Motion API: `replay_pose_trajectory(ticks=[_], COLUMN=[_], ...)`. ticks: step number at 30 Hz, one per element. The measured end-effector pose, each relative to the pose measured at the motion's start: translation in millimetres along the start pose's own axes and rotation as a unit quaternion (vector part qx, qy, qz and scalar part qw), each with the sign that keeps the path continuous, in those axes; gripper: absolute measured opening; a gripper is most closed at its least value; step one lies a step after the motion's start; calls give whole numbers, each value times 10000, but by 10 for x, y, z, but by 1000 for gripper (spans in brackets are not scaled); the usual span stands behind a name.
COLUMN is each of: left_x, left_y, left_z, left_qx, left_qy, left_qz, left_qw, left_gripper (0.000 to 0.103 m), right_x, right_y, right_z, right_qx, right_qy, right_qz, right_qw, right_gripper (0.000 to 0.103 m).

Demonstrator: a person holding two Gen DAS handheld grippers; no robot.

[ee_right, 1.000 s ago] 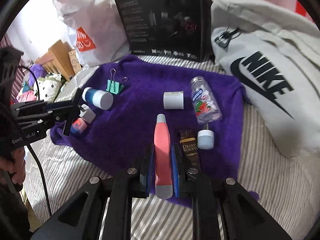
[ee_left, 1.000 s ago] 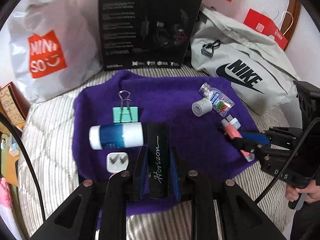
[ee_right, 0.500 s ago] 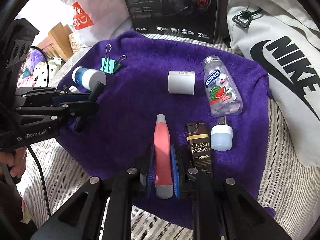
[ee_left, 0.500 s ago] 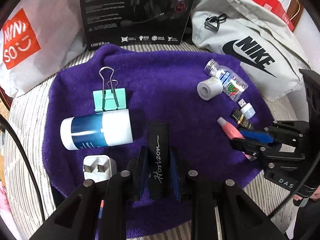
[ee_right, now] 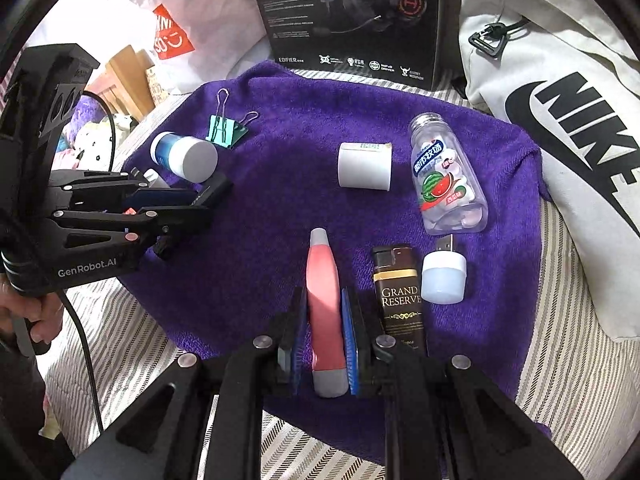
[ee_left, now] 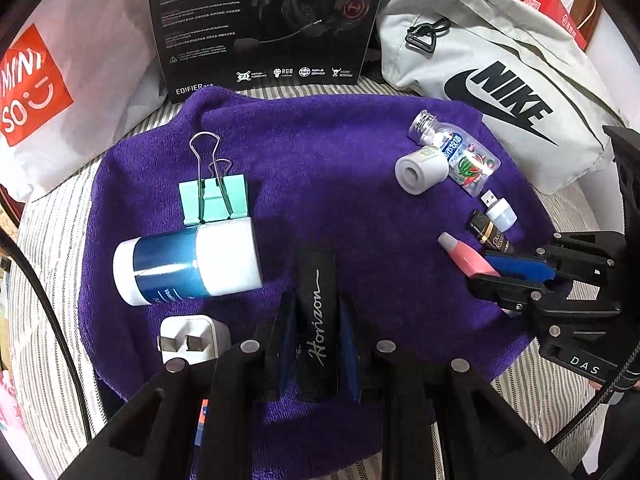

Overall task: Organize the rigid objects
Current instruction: 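Lower and release the case with the left tool while the right releases the pen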

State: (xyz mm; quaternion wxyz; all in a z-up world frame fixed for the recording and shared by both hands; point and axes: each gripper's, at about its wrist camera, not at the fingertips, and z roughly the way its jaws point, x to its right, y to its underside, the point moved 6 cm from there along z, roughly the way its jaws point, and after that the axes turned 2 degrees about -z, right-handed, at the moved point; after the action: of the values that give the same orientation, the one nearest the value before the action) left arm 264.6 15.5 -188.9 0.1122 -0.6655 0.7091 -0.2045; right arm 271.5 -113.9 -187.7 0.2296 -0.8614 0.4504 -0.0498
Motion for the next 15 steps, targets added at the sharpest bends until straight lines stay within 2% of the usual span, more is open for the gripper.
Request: replay_pose_trajectory(ticks=[5, 10, 12, 13, 15], left_x=[9, 79, 108, 119, 150], left_y=[30, 83, 99, 105, 121], left_z=[-20, -41, -55, -63, -75], left_qx=[17, 65, 82, 83, 56], left_qy=[55, 182, 252, 263, 232], left_qz=[-63, 52, 36, 23, 28], left_qw=[10000, 9998, 9996, 9996, 9997], left_gripper=[25, 41, 47, 49, 52], right_x=[6, 38, 51, 55, 59], right_y=[-10, -8, 8, 22, 47], right_z=[3, -9, -32, -54, -108], right_qx=[-22, -73, -128, -141, -119], right_qy=[-109, -229, -109, -4, 54], right_qz=[32, 110, 115, 93, 82], right_qw=[9999, 9996, 9998, 9999, 9999], right_gripper=[17, 18, 25, 32, 35])
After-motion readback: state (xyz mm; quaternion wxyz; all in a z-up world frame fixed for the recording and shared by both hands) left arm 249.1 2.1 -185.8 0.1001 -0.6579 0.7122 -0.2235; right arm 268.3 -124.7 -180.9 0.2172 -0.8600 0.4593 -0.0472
